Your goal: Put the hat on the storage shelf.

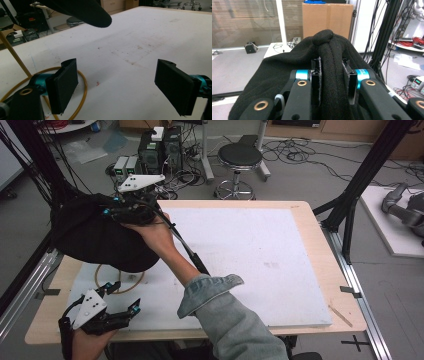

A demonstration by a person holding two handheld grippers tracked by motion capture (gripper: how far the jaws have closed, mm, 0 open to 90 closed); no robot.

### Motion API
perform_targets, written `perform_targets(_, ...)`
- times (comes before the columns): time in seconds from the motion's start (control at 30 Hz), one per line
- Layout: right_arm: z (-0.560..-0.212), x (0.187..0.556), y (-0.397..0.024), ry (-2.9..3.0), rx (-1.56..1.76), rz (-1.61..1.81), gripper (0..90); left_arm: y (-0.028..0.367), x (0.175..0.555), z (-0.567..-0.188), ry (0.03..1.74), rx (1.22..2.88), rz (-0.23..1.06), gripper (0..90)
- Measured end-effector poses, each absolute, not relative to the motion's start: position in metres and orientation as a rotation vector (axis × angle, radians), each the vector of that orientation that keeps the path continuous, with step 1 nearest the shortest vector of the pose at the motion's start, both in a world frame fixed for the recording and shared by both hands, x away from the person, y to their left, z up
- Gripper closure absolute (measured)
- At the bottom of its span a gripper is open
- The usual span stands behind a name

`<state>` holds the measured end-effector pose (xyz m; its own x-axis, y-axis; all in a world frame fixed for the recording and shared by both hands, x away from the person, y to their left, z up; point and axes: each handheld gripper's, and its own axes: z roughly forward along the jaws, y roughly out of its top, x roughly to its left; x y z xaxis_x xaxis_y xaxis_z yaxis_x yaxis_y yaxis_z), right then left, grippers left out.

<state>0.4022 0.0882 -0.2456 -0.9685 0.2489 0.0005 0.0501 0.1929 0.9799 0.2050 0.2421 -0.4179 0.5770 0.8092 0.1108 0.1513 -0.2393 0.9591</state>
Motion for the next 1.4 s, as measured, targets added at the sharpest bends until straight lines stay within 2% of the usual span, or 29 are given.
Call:
perform_targets(1.1, -0.255, 0.408, 0.096, 2.373, 0.372, 1.874, 59.4, 0.241, 0.206, -0.418, 0.791, 1.735, 0.759, 19.0)
perform_targets(1.23, -0.256, 0.408, 0.097, 2.366, 0.374, 1.883, 55.5, 0.24, 0.206, -0.419, 0.792, 1.734, 0.754, 19.0)
perform_targets(1.4, -0.254, 0.406, 0.096, 2.352, 0.361, 1.895, 55.3, 0.24, 0.206, -0.419, 0.79, 1.735, 0.756, 19.0)
